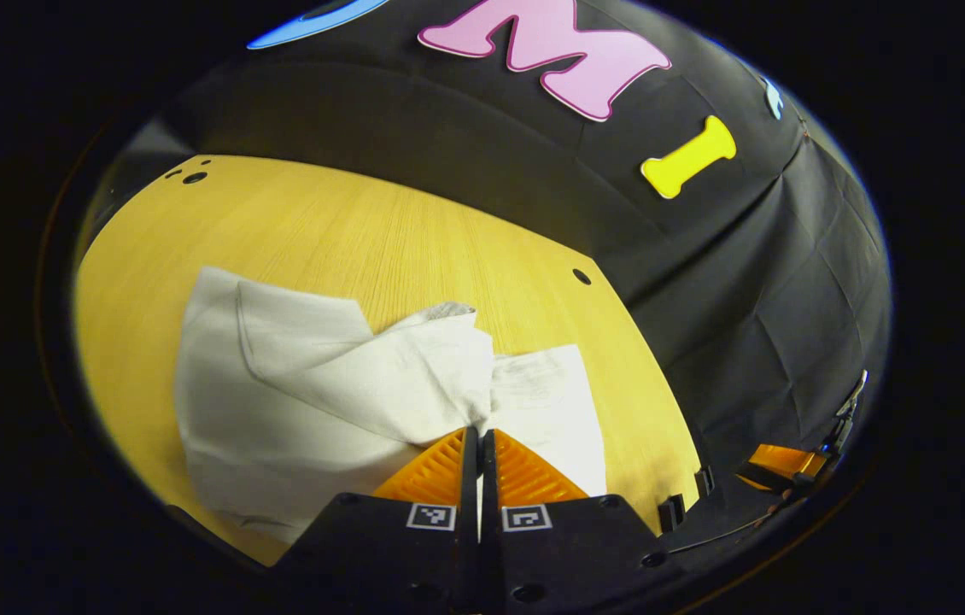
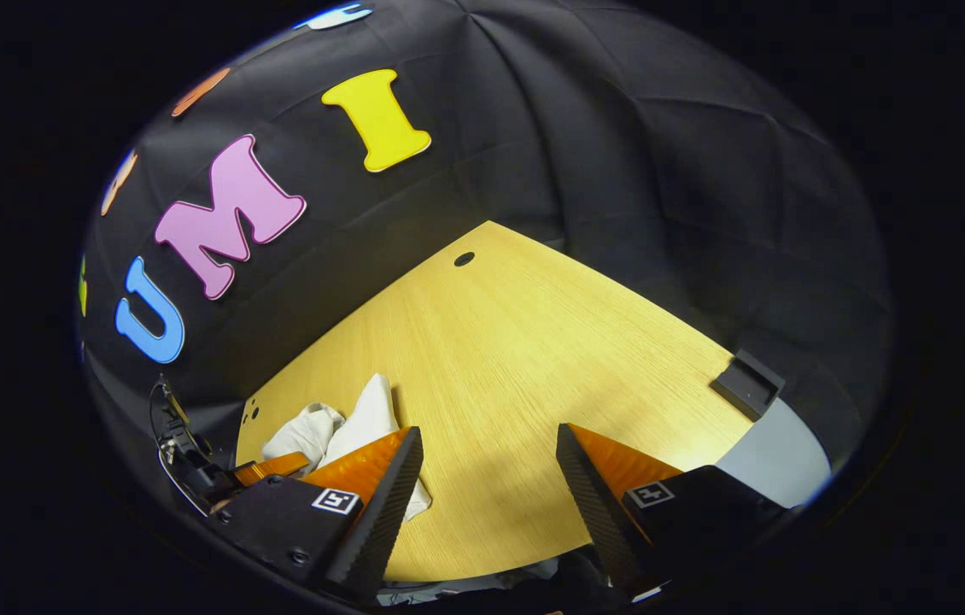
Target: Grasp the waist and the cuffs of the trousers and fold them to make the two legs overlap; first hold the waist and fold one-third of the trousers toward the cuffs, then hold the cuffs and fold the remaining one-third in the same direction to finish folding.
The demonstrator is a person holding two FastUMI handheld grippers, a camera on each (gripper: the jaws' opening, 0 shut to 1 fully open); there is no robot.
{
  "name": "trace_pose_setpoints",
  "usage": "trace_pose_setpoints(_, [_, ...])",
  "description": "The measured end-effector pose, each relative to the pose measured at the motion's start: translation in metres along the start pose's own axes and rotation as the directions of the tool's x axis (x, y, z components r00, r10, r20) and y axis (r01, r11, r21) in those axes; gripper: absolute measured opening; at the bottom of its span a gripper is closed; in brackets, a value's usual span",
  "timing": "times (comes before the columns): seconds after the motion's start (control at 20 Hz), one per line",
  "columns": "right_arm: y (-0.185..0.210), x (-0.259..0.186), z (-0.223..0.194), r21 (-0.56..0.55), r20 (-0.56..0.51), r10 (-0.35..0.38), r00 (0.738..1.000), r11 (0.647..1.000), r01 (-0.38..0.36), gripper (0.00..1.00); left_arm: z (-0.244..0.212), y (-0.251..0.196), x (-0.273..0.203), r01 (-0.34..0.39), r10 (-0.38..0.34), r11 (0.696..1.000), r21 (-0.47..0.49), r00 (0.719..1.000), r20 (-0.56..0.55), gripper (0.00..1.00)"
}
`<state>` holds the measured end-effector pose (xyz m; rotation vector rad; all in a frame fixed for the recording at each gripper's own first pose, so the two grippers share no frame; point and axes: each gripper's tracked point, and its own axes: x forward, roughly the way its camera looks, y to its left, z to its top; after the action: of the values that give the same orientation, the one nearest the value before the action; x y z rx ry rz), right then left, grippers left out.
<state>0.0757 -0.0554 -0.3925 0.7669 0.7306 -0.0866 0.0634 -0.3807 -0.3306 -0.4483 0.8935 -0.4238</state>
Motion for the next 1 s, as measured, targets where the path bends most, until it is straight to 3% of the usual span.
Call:
trace_pose_setpoints(0.1, [0.003, 0.001, -0.002, -0.014, -0.01, 0.009, 1.0, 1.0, -0.009, 0.97, -0.007, -0.005, 0.002, 0.011, -0.012, 1.0, -0.017, 1.0, -0.016, 0.08])
trace_pose_setpoints(0.25, [0.01, 0.005, -0.005, -0.022, -0.025, 0.027, 0.999, 0.999, -0.027, 0.97, -0.01, -0.013, 0.0, 0.035, -0.036, 0.999, -0.031, 0.999, -0.018, 0.25])
trace_pose_setpoints(0.3, [0.012, 0.005, -0.007, -0.025, -0.033, 0.033, 0.999, 0.999, -0.034, 0.97, -0.011, -0.02, -0.001, 0.054, -0.054, 0.998, -0.03, 0.998, -0.02, 0.5])
trace_pose_setpoints(0.45, [0.024, 0.008, -0.013, -0.043, -0.05, 0.059, 0.997, 0.997, -0.061, 0.97, -0.011, -0.029, -0.007, 0.061, -0.061, 0.998, 0.006, 0.998, -0.026, 0.96])
trace_pose_setpoints(0.75, [0.067, 0.014, -0.038, -0.107, -0.125, 0.134, 0.983, 0.983, -0.148, 0.97, -0.004, -0.045, -0.039, 0.113, -0.113, 0.993, 0.018, 0.994, -0.002, 0.95])
trace_pose_setpoints(1.0, [0.107, 0.02, -0.06, -0.094, -0.192, 0.203, 0.96, 0.97, -0.224, 0.96, -0.01, -0.033, -0.066, 0.097, -0.098, 0.994, 0.05, 0.995, 0.005, 0.95])
